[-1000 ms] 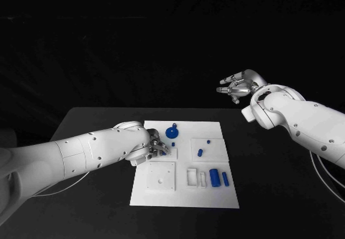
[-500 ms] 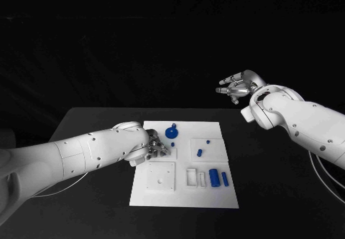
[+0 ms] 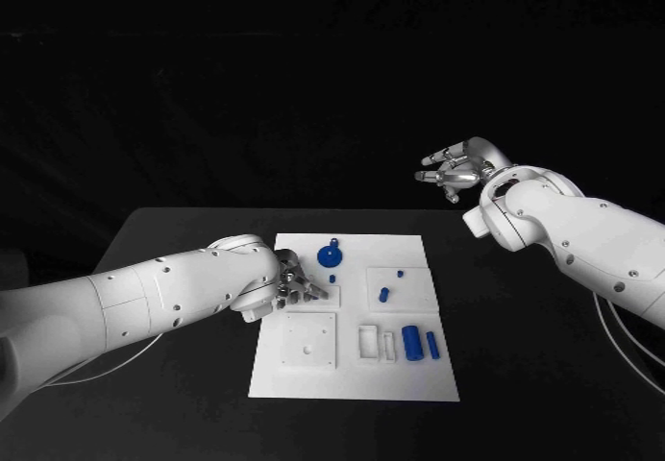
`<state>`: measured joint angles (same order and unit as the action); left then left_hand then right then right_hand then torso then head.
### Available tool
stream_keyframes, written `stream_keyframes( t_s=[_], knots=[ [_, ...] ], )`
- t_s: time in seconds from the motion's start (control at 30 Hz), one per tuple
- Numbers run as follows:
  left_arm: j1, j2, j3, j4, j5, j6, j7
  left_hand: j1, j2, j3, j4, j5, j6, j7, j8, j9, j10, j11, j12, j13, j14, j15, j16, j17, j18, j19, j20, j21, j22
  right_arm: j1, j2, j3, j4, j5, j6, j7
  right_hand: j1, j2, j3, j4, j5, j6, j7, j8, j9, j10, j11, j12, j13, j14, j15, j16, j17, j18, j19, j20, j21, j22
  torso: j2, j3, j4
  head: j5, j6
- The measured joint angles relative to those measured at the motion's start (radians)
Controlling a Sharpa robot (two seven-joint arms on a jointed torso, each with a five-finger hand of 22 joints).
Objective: Assemble the parts on the task board
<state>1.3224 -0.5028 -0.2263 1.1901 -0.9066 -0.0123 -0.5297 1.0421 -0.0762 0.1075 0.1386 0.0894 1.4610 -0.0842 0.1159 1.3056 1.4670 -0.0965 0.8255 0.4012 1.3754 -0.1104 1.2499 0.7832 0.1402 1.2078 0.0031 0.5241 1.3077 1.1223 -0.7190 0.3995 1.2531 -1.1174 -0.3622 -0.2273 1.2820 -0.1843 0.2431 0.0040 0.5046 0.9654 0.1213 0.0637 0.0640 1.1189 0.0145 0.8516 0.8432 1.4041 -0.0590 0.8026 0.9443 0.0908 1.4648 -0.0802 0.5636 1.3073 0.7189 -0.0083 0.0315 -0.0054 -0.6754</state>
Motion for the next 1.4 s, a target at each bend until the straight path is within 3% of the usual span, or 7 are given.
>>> stream_keyframes(
  t_s=[0.2,0.5,0.67,0.73,0.87,1.13,1.4],
  knots=[
    [0.002,-0.017,0.027,0.010,0.006,0.001,0.007,0.012,-0.012,0.003,0.009,-0.001,-0.015,0.004,-0.016,-0.011,0.000,0.000,-0.019,-0.008,-0.009,-0.005,-0.025,-0.032,0.000,-0.002,-0.017,-0.013,0.000,-0.001,0.001,0.000,-0.005,0.000,0.000,0.001,-0.004,0.004,0.000,0.000,0.000,0.000,0.000,0.000,0.000,0.000,0.000,0.000,0.000,0.000,0.000,0.000,0.000,0.000,0.000,0.000,0.000,0.000,0.000,0.0000,0.0006,-0.001,0.004],
    [0.027,-0.041,0.079,0.001,0.057,0.000,0.024,0.049,-0.030,-0.001,0.024,-0.001,-0.121,0.039,-0.045,-0.219,0.000,0.008,-0.110,-0.022,-0.067,-0.008,-0.091,-0.163,-0.106,-0.004,-0.111,-0.080,0.000,-0.003,0.001,0.000,-0.011,0.001,0.000,0.001,-0.004,0.004,0.000,0.000,0.000,0.000,0.000,0.000,0.000,0.000,0.000,0.000,0.000,0.000,0.000,0.000,0.000,0.000,0.000,0.000,0.000,0.001,0.001,0.0005,0.0000,-0.001,0.010],
    [0.067,-0.051,0.088,-0.049,0.103,0.001,0.038,0.070,0.017,-0.034,-0.035,0.012,-0.300,0.106,-0.043,-0.689,-0.004,0.040,-0.184,-0.032,-0.091,0.004,-0.128,-0.228,-0.119,-0.004,-0.129,-0.137,-0.004,-0.003,0.002,0.000,-0.014,0.002,0.000,0.001,-0.004,0.004,0.000,0.000,0.000,0.000,0.000,0.000,0.000,0.000,0.000,0.000,0.000,0.000,0.000,0.000,0.000,0.000,0.000,0.000,0.000,0.001,0.001,0.0012,0.0001,0.002,0.016],
    [0.080,-0.052,0.090,-0.078,0.118,0.002,0.050,0.080,0.026,-0.042,-0.047,0.023,-0.337,0.124,-0.043,-0.814,-0.008,0.044,-0.198,-0.032,-0.095,0.009,-0.128,-0.242,-0.118,0.001,-0.124,-0.154,-0.005,-0.003,0.002,0.000,-0.015,0.002,0.001,0.002,-0.004,0.004,0.000,0.000,0.000,0.000,0.000,0.000,0.000,0.000,0.000,0.000,0.000,0.000,0.000,0.000,0.000,0.000,0.000,0.000,0.000,0.001,0.001,0.0012,0.0005,0.003,0.020],
    [0.091,-0.036,0.090,-0.152,0.134,0.015,0.083,0.124,0.087,-0.063,-0.105,0.170,-0.345,0.130,-0.022,-0.944,-0.018,0.054,-0.234,-0.038,-0.100,0.014,-0.139,-0.267,-0.118,0.007,-0.118,-0.187,-0.006,-0.003,0.002,0.000,-0.016,0.003,0.002,0.002,-0.004,0.004,-0.004,0.004,0.011,0.000,0.000,0.000,0.000,0.000,0.000,0.000,0.000,0.000,0.000,0.000,0.000,0.000,0.000,0.000,0.000,0.001,0.002,0.0007,0.0012,0.005,0.023],
    [0.096,0.018,0.091,-0.287,0.135,0.046,0.142,0.122,0.091,-0.093,-0.115,0.272,-0.351,0.115,0.072,-0.942,-0.021,0.043,-0.231,-0.019,-0.104,0.011,-0.119,-0.270,-0.133,0.016,-0.127,-0.205,0.000,-0.003,0.006,0.000,-0.017,0.005,0.004,0.004,-0.004,0.004,-0.004,0.004,0.016,0.000,0.000,0.000,0.000,0.000,0.000,0.000,-0.001,0.000,0.000,0.000,0.000,0.000,0.000,0.000,-0.004,0.001,0.007,-0.0001,-0.0012,0.008,0.031],
    [0.096,0.079,0.089,-0.412,0.113,0.082,0.183,0.098,0.067,-0.078,-0.103,0.297,-0.407,0.089,0.215,-0.698,-0.030,0.034,-0.205,0.019,-0.111,0.004,-0.090,-0.262,-0.133,0.016,-0.127,-0.197,0.000,-0.003,0.009,0.000,-0.012,0.005,0.006,0.005,-0.004,0.004,-0.004,0.004,0.015,0.000,0.000,0.000,0.000,0.000,0.000,0.000,-0.001,0.000,0.000,0.000,0.000,0.000,0.000,0.000,-0.004,0.001,0.018,-0.0006,-0.0047,0.012,0.040]
  ],
)
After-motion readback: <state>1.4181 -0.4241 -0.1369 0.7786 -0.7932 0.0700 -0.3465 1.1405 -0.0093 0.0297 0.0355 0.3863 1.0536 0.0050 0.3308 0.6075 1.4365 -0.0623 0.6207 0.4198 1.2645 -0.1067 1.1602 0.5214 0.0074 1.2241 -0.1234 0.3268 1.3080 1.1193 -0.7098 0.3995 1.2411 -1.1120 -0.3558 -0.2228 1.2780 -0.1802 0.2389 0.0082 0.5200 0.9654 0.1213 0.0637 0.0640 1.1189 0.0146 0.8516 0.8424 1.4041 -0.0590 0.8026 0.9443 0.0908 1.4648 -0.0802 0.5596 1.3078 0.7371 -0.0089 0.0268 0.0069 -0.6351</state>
